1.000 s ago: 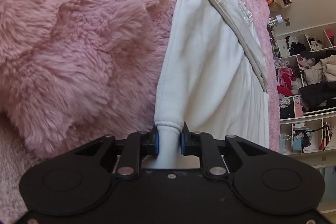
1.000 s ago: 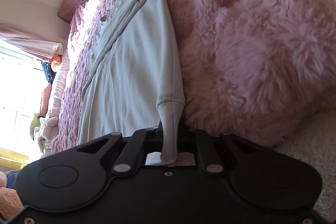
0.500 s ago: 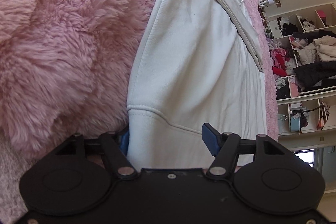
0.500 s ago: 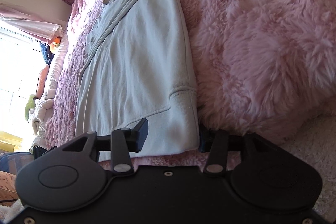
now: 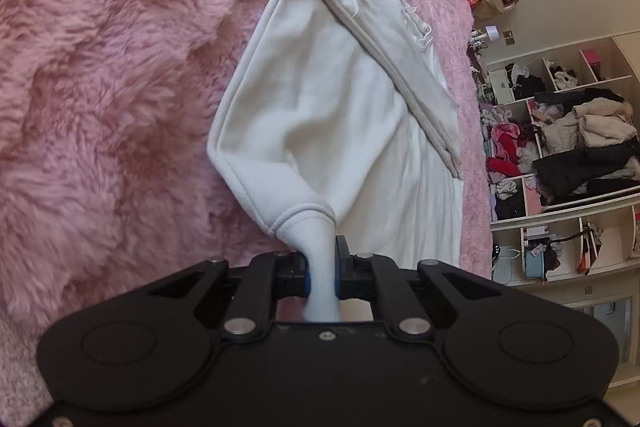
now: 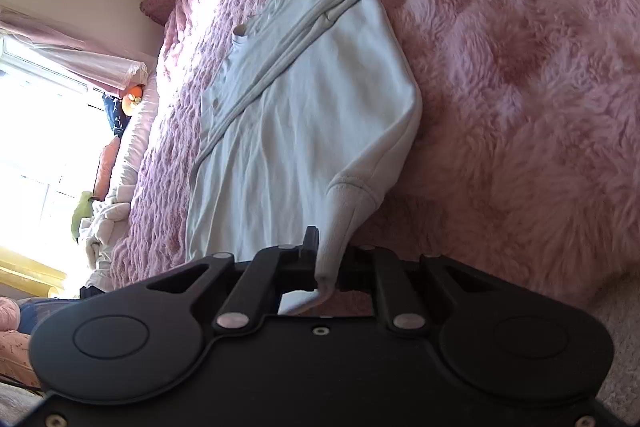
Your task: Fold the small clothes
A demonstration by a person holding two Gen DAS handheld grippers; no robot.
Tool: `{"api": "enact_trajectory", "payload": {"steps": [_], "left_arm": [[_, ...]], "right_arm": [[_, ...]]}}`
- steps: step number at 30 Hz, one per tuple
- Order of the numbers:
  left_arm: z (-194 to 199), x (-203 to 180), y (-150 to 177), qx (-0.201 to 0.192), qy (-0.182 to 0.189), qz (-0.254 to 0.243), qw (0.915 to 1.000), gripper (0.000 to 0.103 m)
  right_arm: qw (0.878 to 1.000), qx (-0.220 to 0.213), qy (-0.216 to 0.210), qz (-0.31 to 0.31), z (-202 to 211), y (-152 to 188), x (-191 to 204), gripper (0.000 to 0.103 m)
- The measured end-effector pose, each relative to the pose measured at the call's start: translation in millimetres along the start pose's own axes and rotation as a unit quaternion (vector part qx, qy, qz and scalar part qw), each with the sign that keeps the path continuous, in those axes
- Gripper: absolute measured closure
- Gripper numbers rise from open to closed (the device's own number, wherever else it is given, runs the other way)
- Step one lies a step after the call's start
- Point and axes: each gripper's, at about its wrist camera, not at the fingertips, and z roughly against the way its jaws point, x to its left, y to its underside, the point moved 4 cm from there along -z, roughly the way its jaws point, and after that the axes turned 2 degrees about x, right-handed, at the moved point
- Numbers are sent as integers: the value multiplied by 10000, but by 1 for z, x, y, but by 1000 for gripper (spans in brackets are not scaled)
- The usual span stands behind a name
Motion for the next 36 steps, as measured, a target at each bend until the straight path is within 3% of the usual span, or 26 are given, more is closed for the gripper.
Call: {"api": "enact_trajectory", "payload": {"steps": [6,11,13,14,15,16,17,18,21,24,27,30,33,36], "left_arm": [[-12,-54,-94,-422,358,-483,9973,96],[-48,-102,-204,-769,271,-1078,9908,94],[-73,-108,-247,-779,95,-1086,9910,71],[-82,-106,-261,-906,-91,-1013,9907,44],[-89,-100,-276,-1144,-392,-801,9894,28],[-97,-96,-289,-1261,-508,-739,9879,29],[-100,-91,-293,-1285,-498,-659,9883,29],[-98,-81,-292,-1307,-398,-473,9895,29],[-87,-63,-264,-1271,2,-251,9916,29],[-64,-43,-213,-1242,-50,-202,9920,27],[-53,-18,-166,-1219,-143,30,9924,26],[-64,11,-141,-1042,-108,586,9928,26],[-76,16,-145,-1188,29,726,9903,26],[-87,7,-161,-1411,104,762,9870,27]], "right_arm": [[9976,-590,-357,110,-13,-92,25,96],[9925,-1075,-525,249,-57,-207,45,96],[9923,-1124,-522,72,-89,-247,43,93],[9921,-1187,-388,-81,-103,-263,40,86],[9917,-1252,-237,-180,-116,-275,34,68],[9913,-1294,-71,-245,-124,-282,30,58],[9888,-1421,224,-404,-129,-288,22,52],[9870,-1501,299,-493,-130,-287,18,53],[9892,-1357,-291,-470,-120,-259,11,53],[9935,-921,-668,-98,-97,-202,16,53],[9966,-661,-489,67,-82,-151,7,51],[9983,-523,-157,-209,-88,-121,-13,50],[9949,-880,95,-490,-101,-125,-32,50],[9838,-1338,-219,-1174,-111,-137,-46,50]]}}
